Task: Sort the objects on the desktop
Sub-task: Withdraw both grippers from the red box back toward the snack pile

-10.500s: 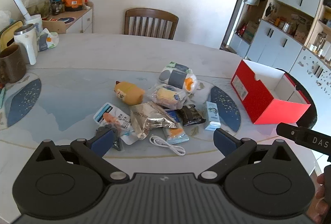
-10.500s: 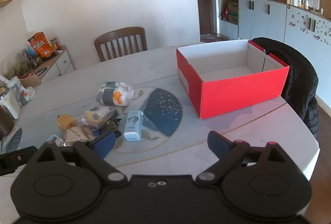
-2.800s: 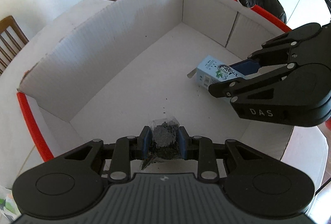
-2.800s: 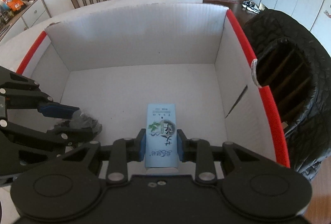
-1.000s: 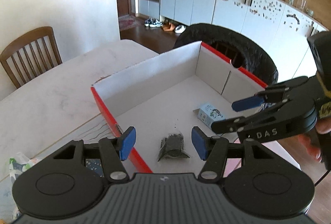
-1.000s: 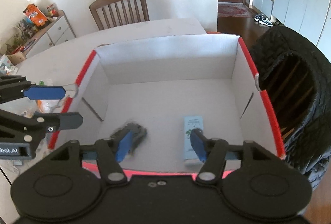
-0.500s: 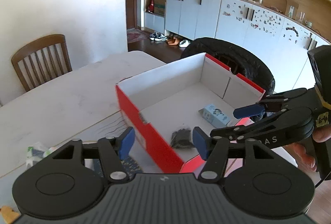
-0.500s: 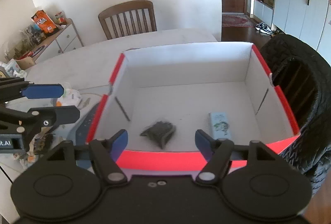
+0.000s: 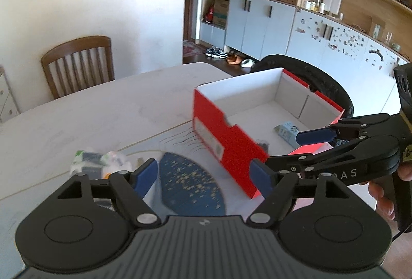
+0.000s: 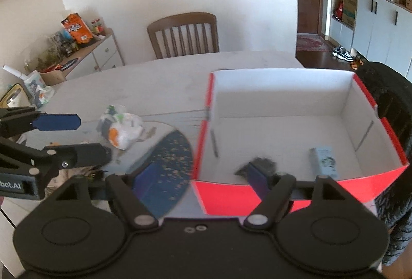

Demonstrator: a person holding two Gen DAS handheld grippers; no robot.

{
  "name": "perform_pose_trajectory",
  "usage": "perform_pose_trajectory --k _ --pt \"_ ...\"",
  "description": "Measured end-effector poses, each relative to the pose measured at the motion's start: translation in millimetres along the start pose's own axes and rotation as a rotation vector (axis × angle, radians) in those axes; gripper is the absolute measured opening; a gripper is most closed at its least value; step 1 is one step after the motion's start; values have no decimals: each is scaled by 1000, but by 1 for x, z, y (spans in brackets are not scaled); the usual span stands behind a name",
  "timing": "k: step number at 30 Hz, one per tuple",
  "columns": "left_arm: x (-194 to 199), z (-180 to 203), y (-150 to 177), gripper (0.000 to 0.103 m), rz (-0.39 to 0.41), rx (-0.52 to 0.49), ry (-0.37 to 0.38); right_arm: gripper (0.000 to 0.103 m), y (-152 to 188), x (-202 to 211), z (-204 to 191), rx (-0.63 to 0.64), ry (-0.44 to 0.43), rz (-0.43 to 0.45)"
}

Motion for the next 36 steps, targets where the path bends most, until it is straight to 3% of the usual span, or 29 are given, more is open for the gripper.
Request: perform_pose_trajectory --k 7,11,13,36 --pt "15 -39 22 92 -2 38 -19 79 4 -13 -33 10 -4 -10" --pt "23 -60 34 93 8 58 -45 80 8 -23 -53 23 -13 -20" --pt "25 -70 40 100 6 78 -53 80 10 -29 -64 30 -22 -25" --pt "48 -167 116 100 -32 192 -209 80 28 -89 -135 75 -60 -89"
Point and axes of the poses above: each gripper's, at about its wrist camera, not at the fingertips, and x roughly against the way its jaws point, z to its right, y to its underside, the point moved 10 cm from there along -x, roughly the way its jaws point, and after that the axes turned 8 degrees about -y, right-handed, at the moved point
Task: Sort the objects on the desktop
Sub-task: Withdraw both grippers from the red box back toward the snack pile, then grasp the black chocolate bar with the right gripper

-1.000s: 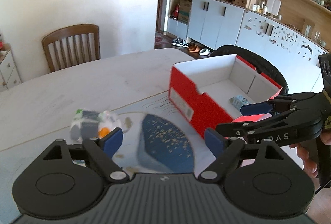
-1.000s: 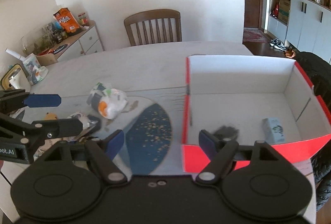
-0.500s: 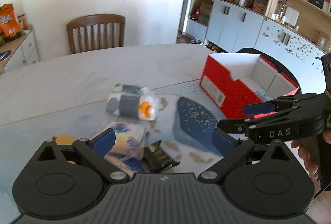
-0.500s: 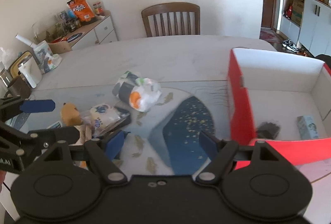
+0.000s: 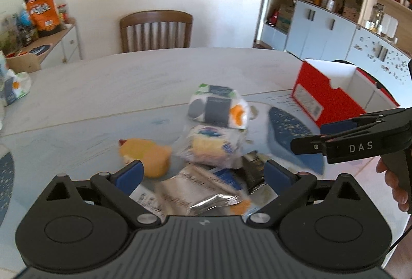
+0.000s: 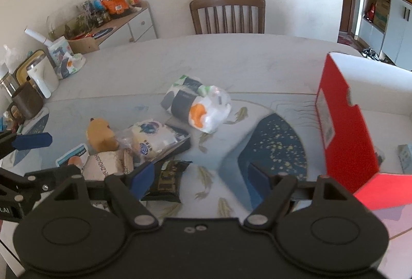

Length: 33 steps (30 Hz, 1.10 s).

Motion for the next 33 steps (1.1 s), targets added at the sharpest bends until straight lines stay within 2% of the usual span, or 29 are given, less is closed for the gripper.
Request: perform_pose_trajectory --k 18,24,33 --pt "-34 -92 39 100 -101 109 -128 80 11 -39 -22 80 7 -62" --pt "-52 -98 58 100 -157 117 -116 80 14 -49 -24 98 20 -80" --pt "-60 -85 60 100 -163 61 -90 79 15 -59 -27 114 23 -99"
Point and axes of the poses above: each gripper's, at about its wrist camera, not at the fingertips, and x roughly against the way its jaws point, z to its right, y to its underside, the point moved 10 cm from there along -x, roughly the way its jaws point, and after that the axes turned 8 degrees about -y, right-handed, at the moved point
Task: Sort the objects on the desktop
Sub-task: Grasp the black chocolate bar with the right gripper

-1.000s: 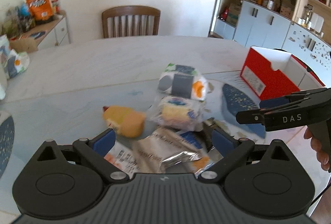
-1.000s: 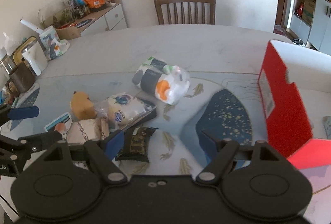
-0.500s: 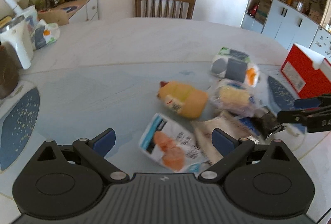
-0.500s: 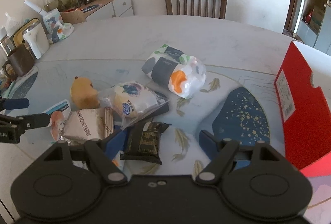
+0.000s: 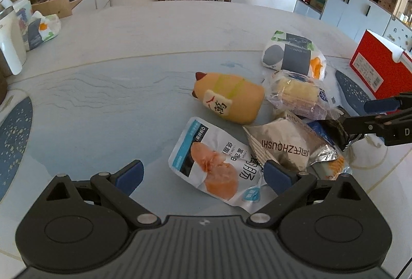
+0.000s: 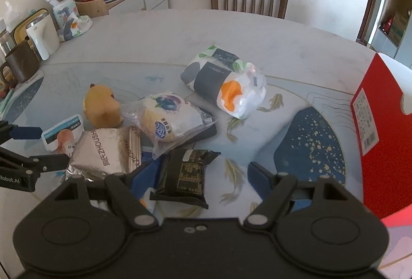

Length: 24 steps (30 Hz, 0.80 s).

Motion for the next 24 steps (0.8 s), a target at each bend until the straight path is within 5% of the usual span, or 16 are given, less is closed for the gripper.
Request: perform_pose_trajectory --k 17,21,24 --pt "-7 34 10 97 -6 -123 60 74 7 -19 -2 45 4 -40" --pt "-7 37 7 89 2 -130 60 69 4 -22 -3 40 -8 -31" --pt "-7 35 4 74 14 -114 58 57 3 -23 -4 26 -34 -32"
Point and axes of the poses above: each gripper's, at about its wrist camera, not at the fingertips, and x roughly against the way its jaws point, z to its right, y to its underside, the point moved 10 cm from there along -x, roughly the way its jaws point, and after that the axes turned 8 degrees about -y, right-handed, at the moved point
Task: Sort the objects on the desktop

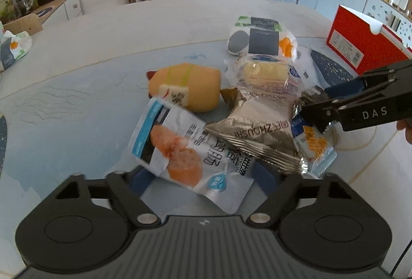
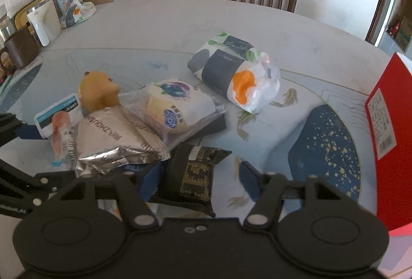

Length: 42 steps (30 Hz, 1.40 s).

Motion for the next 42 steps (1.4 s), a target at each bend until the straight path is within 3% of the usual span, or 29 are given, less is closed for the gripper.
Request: perform_pose_trajectory --k 3,6,11,30,31,32,38,42 --pt "0 -2 -3 67 0 25 16 51 0 0 -2 4 -15 0" --pt "1 -5 -5 51 0 52 20 42 0 0 -5 9 -35 2" --pt "2 -8 -6 48 -8 94 37 33 0 2 -6 16 -22 3" --pt "30 -19 10 43 9 153 25 32 26 28 -8 6 -20 20" --pt "33 -19 10 21 12 157 22 32 27 30 -9 5 -21 24" --pt "35 -20 11 10 8 160 21 32 27 32 -9 4 -22 28" --pt "39 -23 20 9 -13 189 26 32 29 41 -11 1 -24 46" --pt "50 -21 16 5 30 199 29 32 32 47 -9 -7 -17 53"
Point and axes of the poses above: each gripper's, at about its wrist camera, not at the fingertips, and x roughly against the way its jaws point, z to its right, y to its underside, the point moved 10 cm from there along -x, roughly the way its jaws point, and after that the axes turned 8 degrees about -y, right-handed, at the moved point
